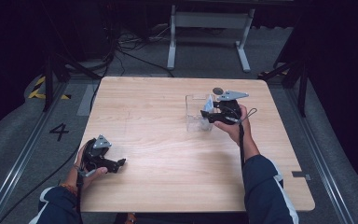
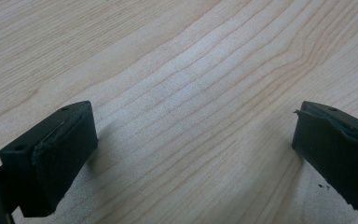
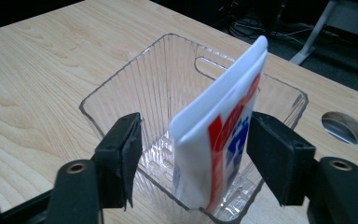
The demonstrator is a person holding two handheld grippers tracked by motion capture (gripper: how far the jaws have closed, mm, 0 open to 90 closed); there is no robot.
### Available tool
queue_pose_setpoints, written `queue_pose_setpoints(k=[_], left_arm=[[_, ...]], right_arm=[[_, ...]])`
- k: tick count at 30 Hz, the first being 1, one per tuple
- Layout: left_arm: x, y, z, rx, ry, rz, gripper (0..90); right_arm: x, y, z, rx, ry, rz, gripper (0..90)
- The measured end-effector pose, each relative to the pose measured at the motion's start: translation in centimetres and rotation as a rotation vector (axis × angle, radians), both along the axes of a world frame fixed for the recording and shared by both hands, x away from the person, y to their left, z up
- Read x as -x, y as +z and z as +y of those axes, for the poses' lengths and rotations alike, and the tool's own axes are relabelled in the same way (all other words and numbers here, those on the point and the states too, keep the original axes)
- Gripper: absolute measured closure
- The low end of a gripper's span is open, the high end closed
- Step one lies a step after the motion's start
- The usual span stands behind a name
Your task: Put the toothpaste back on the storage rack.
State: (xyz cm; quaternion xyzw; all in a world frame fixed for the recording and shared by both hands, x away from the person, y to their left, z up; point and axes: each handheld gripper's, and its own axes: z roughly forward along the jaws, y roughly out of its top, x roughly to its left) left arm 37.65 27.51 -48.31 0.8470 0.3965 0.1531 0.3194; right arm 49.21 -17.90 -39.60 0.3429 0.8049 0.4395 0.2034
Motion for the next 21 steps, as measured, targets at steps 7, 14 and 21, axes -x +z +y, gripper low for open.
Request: queue_pose_setpoints(k=[7,14,21], left_arm=[[0.0,0.0,0.0,0.000,0.000,0.000,0.4],[0.0,0.0,0.0,0.000,0.000,0.000,0.4],[0.0,0.0,0.0,0.000,0.000,0.000,0.5]], right_arm=[[0.7,0.6,-0.1,0.015,-0.023,-0.014,28.3],[1.3,1.0,-0.4,0.055,-0.031,-0.015,27.5],[2.1,1.5,-1.0,0.098,-0.031,-0.025,27.7]])
